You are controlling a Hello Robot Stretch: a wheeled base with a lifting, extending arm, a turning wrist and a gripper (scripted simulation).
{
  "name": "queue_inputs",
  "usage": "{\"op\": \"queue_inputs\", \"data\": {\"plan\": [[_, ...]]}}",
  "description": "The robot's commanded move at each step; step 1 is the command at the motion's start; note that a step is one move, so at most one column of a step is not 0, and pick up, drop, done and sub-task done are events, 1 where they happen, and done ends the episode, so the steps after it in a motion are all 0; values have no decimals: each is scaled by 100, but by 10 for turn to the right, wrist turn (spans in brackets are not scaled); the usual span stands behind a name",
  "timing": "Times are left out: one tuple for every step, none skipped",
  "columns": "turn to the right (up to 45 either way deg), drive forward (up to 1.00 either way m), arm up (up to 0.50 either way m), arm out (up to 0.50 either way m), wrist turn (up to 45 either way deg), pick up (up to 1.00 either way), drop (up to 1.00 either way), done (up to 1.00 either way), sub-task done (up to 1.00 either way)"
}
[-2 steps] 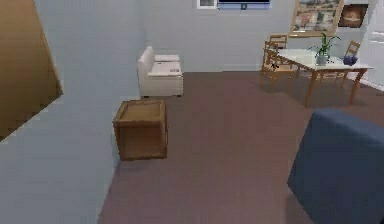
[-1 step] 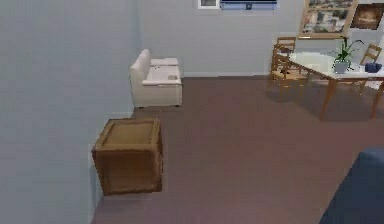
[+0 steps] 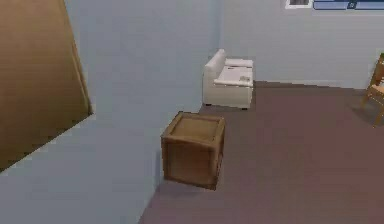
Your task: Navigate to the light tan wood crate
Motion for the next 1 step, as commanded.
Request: {"op": "queue_inputs", "data": {"plan": [[0, 55, 0, 0, 0, 0, 0, 0, 0]]}}
